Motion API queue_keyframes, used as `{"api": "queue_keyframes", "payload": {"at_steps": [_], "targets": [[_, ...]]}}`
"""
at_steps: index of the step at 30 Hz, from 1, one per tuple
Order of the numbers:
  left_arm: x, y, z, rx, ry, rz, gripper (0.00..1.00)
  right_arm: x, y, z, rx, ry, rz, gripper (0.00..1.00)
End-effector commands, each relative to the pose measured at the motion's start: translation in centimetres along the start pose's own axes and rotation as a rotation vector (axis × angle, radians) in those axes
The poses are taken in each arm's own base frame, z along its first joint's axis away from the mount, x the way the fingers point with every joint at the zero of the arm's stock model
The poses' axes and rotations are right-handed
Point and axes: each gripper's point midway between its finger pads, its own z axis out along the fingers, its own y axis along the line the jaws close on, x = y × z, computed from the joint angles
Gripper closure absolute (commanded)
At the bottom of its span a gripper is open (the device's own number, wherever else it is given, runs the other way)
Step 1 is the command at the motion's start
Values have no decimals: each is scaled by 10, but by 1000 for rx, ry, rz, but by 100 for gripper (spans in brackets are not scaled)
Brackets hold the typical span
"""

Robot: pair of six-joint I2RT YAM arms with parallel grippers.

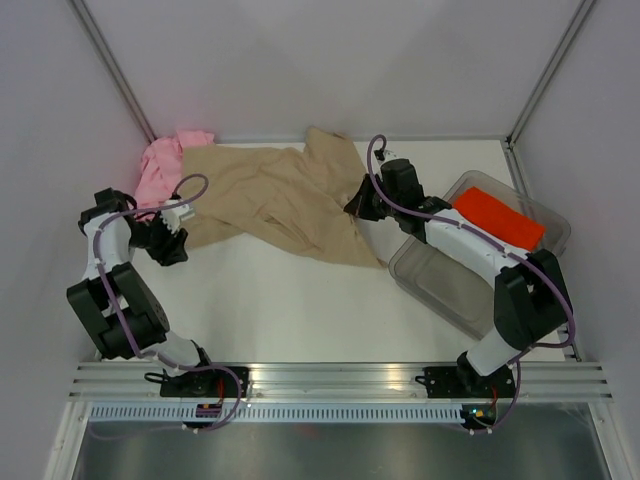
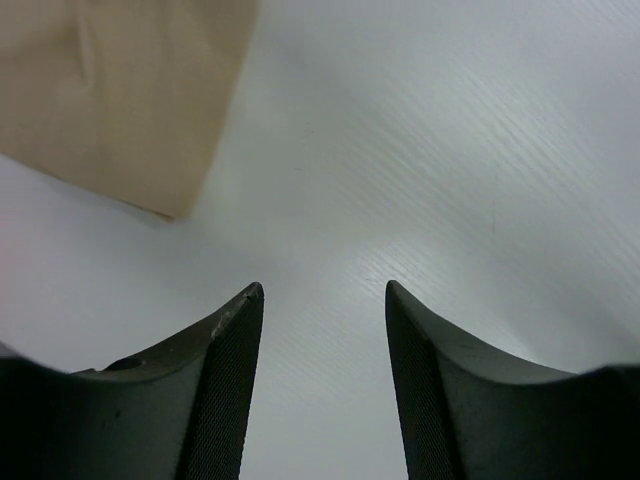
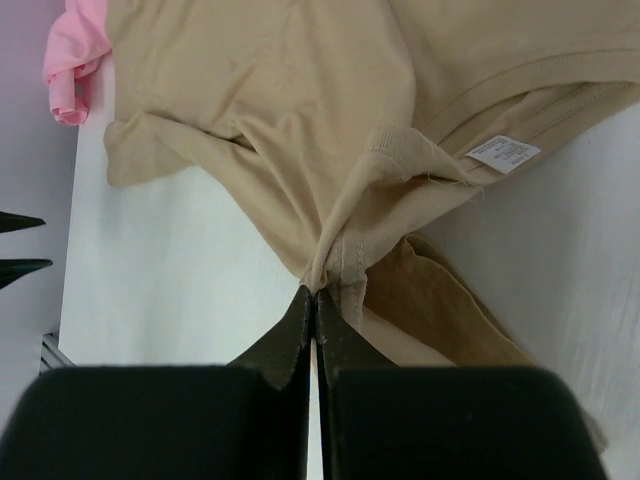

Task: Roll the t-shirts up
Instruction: Flatten the tshirt

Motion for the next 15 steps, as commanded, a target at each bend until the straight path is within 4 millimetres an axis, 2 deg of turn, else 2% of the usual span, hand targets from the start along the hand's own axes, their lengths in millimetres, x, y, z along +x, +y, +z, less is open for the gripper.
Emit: {"api": "queue_keyframes", "payload": {"at_steps": [1,2,3,4,5,6,7,8,9,12,13,15], "targets": [[-41,46,-23,-169,-92,73,42,-36,27,-12,-76,-113,-43,100],[-45,56,-26,-205,-108,-2,42,-37,27,-13,-73,-115,-51,100],[-54,78,-28,-249,-127,-7,41,-36,25,-12,-67,-105,-55,100],[-58,87,-28,-261,-128,-38,41,-36,24,-12,-65,-105,-66,100],[-61,94,-26,-262,-132,-123,43,-36,23,-12,-63,-105,-69,100],[-66,113,-23,-272,-126,-158,46,-35,22,-12,-62,-105,-72,100],[-62,124,-19,-290,-88,-202,49,-35,22,-13,-63,-106,-71,100],[-67,135,-20,-313,-87,-250,52,-35,21,-14,-67,-111,-76,100],[-59,138,-4,-290,-52,-278,52,-32,22,-14,-76,-106,-79,100],[-56,134,22,-247,3,-261,51,-28,19,-13,-79,-104,-94,100],[-49,133,34,-232,41,-257,50,-27,19,-13,-81,-101,-98,100],[-51,136,43,-225,56,-246,48,-24,16,-12,-77,-93,-112,100]]}}
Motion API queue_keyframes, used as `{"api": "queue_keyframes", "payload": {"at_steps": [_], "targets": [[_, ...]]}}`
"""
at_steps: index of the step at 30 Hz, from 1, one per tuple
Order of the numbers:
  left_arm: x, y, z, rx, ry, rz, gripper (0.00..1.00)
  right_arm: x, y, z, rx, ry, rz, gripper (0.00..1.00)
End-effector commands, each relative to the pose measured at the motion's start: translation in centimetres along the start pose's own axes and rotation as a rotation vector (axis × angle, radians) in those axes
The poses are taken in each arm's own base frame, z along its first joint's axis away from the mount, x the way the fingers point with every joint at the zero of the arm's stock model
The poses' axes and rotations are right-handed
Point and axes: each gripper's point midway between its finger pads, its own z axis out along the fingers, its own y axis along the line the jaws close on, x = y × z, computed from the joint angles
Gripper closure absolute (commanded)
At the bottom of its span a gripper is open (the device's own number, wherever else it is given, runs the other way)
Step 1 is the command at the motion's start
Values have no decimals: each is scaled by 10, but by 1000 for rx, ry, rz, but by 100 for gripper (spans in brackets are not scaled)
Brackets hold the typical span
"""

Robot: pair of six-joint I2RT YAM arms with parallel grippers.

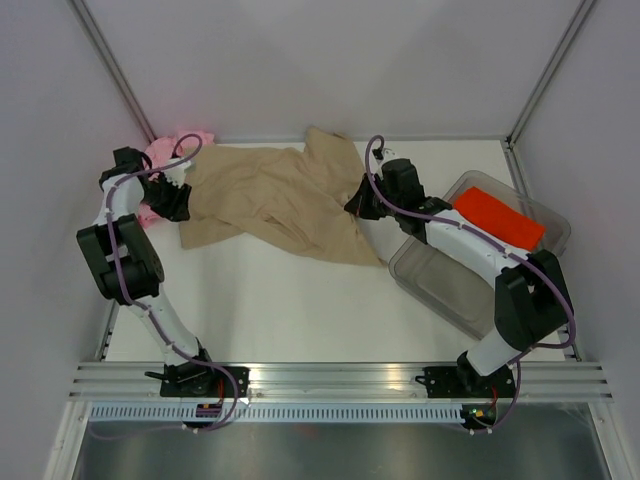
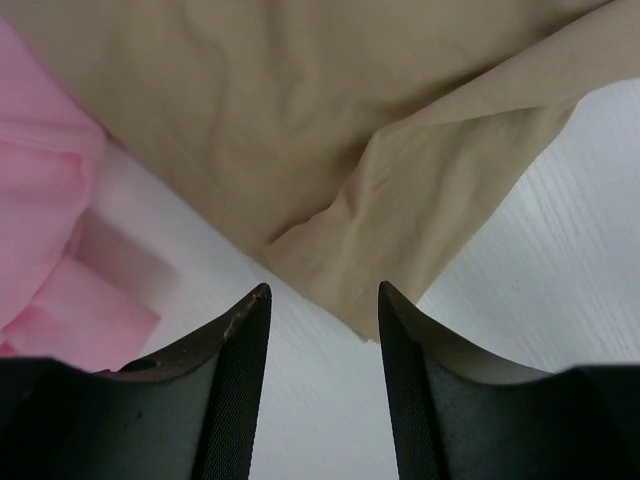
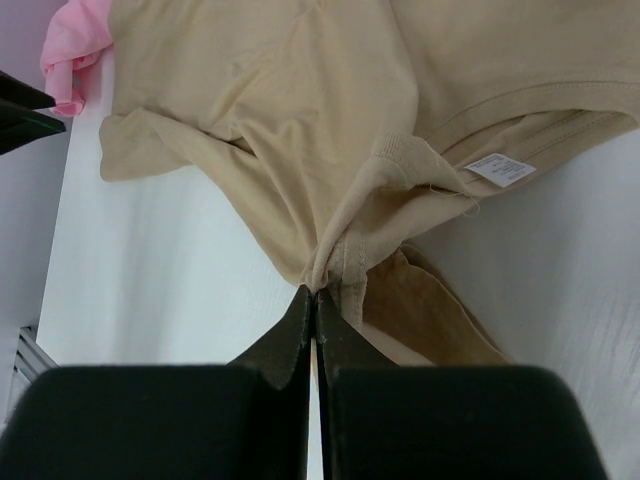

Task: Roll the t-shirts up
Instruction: Flatten the tshirt

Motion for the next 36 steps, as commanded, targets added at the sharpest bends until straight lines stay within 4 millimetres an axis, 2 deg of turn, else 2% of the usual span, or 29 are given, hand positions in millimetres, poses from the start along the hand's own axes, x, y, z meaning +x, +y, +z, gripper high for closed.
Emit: {"api": "queue_keyframes", "payload": {"at_steps": [1,6,8,12,15,19,27,29,33,36], "targets": [[-3,-3,18,3,52,-26,47,-16,12,-11,-56,-61,-51,100],[7,-5,37,45,90,79,41,-6,9,-14,-63,-48,-57,100],[21,0,48,41,145,78,41,-6,8,-16,-60,-51,-56,100],[16,23,61,-18,160,15,45,-3,7,-17,-57,-46,-55,100],[13,17,66,12,137,16,45,-2,5,-18,-48,-41,-57,100],[22,8,70,44,146,14,48,0,2,-17,-35,-35,-58,100],[33,-11,66,88,154,38,50,3,-3,-14,-15,-23,-58,100],[37,-11,70,92,167,31,52,5,-3,-14,-17,-16,-56,100],[36,-12,71,90,168,5,71,5,-4,-13,-16,-15,-56,100],[27,-13,62,81,141,12,72,4,-4,-13,-10,-17,-61,100]]}}
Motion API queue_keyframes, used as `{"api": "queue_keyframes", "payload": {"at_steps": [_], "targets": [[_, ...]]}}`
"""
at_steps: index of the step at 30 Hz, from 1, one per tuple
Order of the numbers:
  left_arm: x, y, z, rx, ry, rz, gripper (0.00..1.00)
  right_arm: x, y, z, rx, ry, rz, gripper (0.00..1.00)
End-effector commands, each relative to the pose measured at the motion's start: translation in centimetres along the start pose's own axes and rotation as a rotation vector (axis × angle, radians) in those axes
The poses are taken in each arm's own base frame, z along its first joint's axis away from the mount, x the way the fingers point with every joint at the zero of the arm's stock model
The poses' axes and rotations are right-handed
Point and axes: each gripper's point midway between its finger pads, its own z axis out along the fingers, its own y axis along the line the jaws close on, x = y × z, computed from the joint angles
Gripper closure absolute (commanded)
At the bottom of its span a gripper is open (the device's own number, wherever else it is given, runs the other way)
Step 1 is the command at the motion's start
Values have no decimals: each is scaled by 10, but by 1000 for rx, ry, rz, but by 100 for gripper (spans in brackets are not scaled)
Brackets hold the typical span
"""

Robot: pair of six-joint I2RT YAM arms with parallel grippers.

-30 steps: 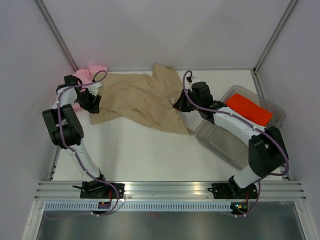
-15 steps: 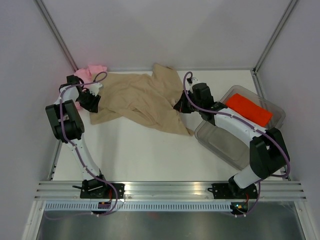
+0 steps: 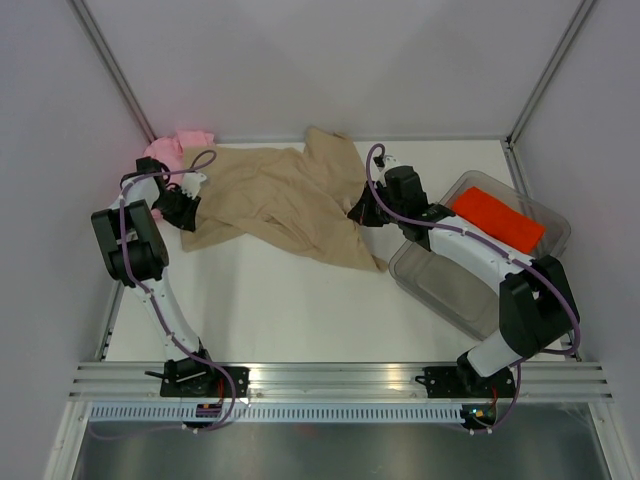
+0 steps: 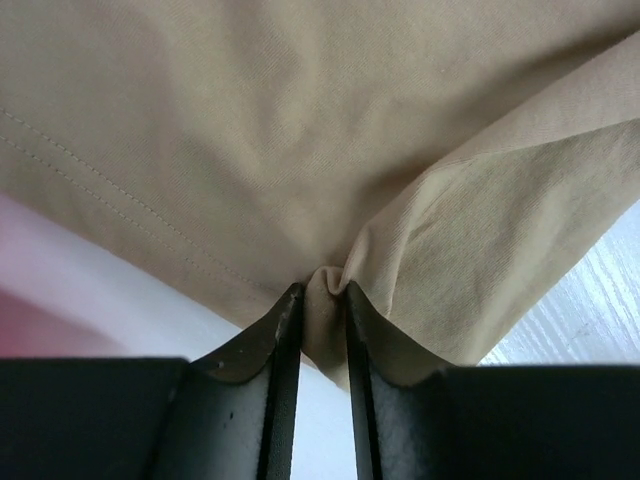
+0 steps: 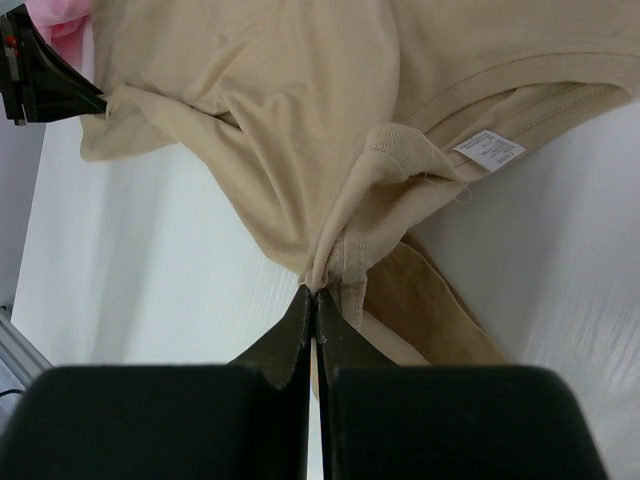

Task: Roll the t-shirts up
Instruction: Flatten the tshirt

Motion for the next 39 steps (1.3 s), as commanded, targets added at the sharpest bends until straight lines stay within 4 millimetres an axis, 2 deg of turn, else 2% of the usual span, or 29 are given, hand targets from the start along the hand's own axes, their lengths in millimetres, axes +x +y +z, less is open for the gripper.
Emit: {"api": "queue_keyframes", "payload": {"at_steps": [1,3,5,11,16,19,20,25,28,30,32,33,35,36,38,39], "targets": [[-16,-7,-19,-8,-53,11,70,-12,5,-6,-8,-35,-19,100],[-20,-9,-28,-17,-70,25,64,-12,5,-7,-9,-34,-20,100],[-20,-14,-34,-12,-75,34,62,-13,5,-7,-8,-36,-20,100],[-5,-23,-31,10,-23,30,62,-12,3,-9,-1,-36,-20,100],[-1,-26,-28,21,-14,15,76,-12,5,-11,-2,-35,-24,100],[-4,-25,-30,16,-24,8,90,-14,4,-12,2,-40,-30,100],[-4,-24,-31,10,-21,6,97,-14,5,-14,1,-42,-31,100],[-6,-19,-43,-27,-25,-35,98,-19,7,-18,7,-50,-34,100],[-24,-8,-85,-109,-117,-62,98,-33,12,-31,25,-75,-53,100],[-44,-3,-136,-202,-215,-64,98,-55,25,-53,15,-127,-66,100],[-49,5,-178,-269,-304,-95,98,-73,38,-73,-2,-175,-79,100],[-62,5,-221,-347,-377,-72,98,-90,53,-96,-25,-224,-88,100],[-60,10,-267,-429,-453,-98,98,-107,68,-121,-51,-281,-97,100],[-65,6,-297,-492,-490,-74,98,-121,82,-148,-79,-333,-102,100],[-59,3,-329,-569,-513,-66,98,-134,97,-183,-114,-399,-105,100],[-57,-4,-352,-620,-536,-52,98,-141,107,-200,-138,-422,-107,100]]}}
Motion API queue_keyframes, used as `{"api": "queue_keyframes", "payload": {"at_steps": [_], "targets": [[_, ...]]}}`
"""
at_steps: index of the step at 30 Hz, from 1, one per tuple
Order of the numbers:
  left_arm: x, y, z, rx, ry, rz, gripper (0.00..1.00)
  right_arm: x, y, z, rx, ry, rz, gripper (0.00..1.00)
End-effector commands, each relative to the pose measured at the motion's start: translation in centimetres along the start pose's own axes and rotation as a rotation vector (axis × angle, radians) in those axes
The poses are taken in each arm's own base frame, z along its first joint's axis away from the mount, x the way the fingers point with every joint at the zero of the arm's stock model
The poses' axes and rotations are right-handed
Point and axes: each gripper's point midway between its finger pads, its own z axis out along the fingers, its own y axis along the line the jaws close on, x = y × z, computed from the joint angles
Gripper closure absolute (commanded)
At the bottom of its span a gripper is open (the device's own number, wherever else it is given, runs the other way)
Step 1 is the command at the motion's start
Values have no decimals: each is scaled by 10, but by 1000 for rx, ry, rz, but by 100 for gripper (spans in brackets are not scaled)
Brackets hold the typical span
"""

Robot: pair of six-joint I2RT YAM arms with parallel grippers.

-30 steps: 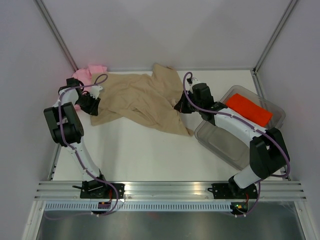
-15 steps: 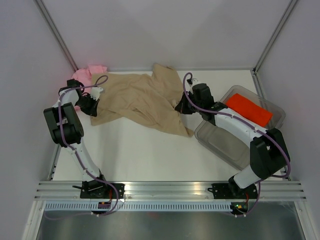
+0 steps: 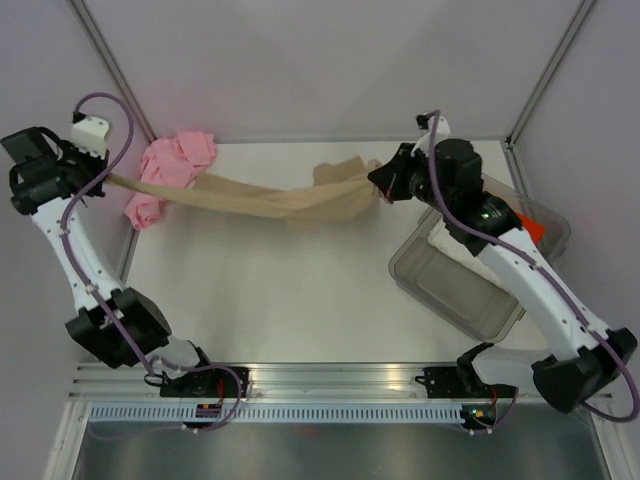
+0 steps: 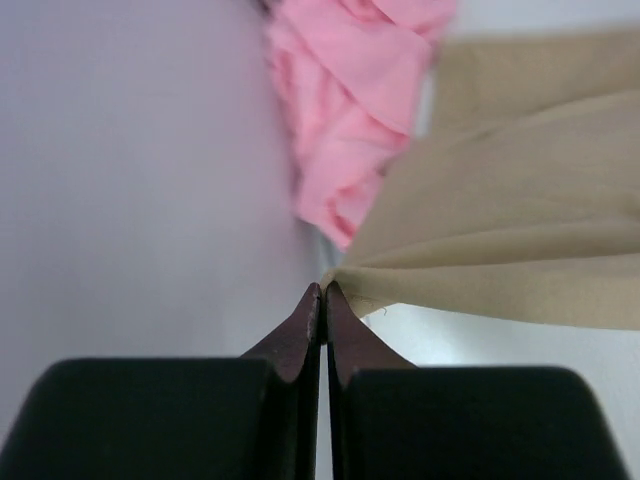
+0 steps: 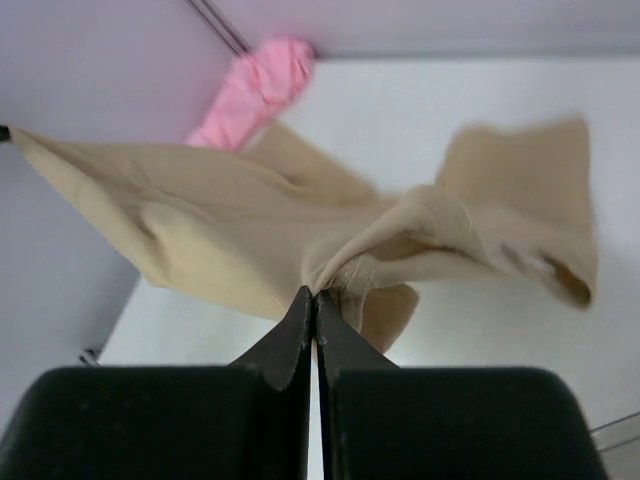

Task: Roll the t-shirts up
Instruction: Flatten the tshirt

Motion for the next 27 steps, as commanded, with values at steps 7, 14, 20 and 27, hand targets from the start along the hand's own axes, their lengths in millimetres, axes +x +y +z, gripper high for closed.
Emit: {"api": "queue_keyframes", "payload": {"at_steps": [7,14,20,27], "targets": [[-81,30,-137,-277,-272,8,98,-94,67,-130,-139,-272,-19,100],[-82,45,-125,-263,-289,-48,98,-80,50,-92,-77,-195,-15,100],[-92,40,-117,-217,-350,-92,98,-103,50,-10,-147,-128,11,100],[-134,-15,-115,-184,-451,111,98,-196,31,51,-127,-278,65,100]]}}
